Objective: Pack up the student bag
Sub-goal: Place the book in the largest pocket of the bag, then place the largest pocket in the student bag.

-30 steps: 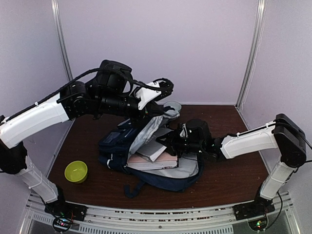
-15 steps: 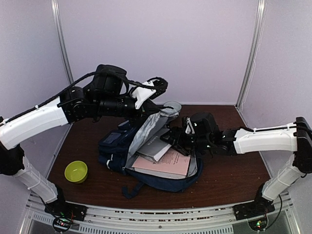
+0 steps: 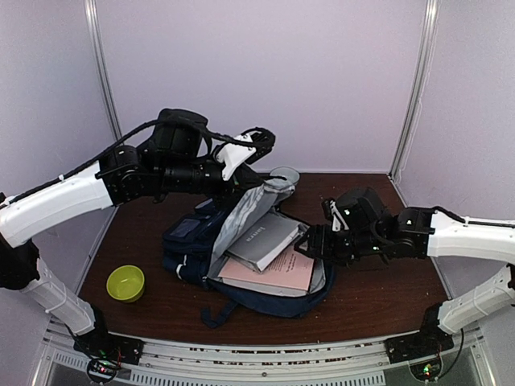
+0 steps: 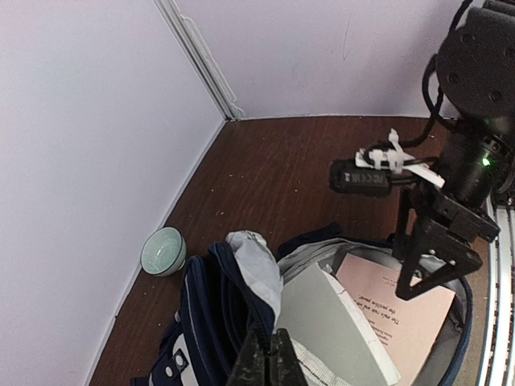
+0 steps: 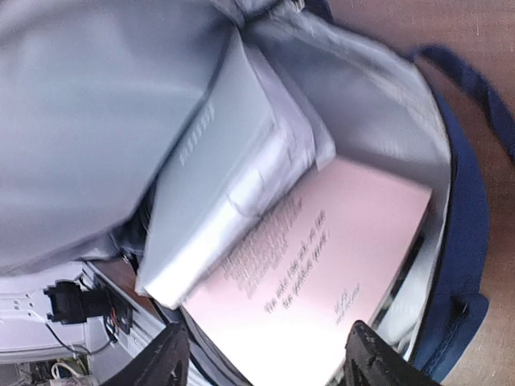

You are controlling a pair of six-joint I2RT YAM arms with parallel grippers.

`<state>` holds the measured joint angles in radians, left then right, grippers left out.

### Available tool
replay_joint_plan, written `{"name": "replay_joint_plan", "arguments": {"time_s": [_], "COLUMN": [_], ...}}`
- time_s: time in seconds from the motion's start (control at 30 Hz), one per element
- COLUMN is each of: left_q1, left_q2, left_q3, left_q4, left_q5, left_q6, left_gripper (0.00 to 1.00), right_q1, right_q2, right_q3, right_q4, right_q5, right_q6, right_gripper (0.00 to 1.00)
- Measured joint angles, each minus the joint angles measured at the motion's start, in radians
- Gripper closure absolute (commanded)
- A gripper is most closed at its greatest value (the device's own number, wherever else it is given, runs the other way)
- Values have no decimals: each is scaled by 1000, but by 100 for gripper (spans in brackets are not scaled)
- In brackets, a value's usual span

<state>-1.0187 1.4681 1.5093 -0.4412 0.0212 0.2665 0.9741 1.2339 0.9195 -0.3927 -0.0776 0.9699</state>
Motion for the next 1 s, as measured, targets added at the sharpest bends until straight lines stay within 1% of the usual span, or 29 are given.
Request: {"name": "replay_joint_plan", "arguments": {"time_s": [0.1, 0.17, 0.27, 0.37, 0.43, 0.53, 0.6, 0.7, 0.8, 0.9, 1.0], "left_q1": [1, 3, 5, 5, 6, 10, 13, 27, 39, 41, 41], "left_q2": [0, 0, 0, 0, 1, 10, 15, 13, 4, -3, 0], "left_q3": [0, 0, 0, 0, 0, 12, 28, 36, 14, -16, -31], "left_q4": [0, 1, 0, -6, -10, -10, -9, -5, 9, 14, 23], "left_q5": [5, 12, 24, 42, 61, 96, 110, 113, 110, 108, 124], "left_q6": [-4, -7, -13, -19, -25, -30, -33, -42, -57, -69, -90], "left_gripper": [100, 100, 100, 100, 100, 100, 100, 100, 100, 100, 100], "right_q1": [46, 71, 90, 89, 84, 81, 84, 80, 74, 69, 68], "right_q2": [19, 50, 113, 195, 285, 435, 480, 475, 435, 347, 232], "right_q3": [-13, -17, -37, -32, 43, 241, 307, 287, 204, 114, 76], "right_q4": [-27, -15, 43, 137, 167, 196, 247, 316, 339, 285, 196], "right_q5": [-21, -42, -81, -122, -154, -172, -171, -156, -114, -68, -42], "right_q6": [17, 30, 52, 63, 51, 19, 20, 37, 47, 31, -2], "right_gripper": [27, 28, 34, 35, 36, 38, 41, 40, 34, 25, 22]}}
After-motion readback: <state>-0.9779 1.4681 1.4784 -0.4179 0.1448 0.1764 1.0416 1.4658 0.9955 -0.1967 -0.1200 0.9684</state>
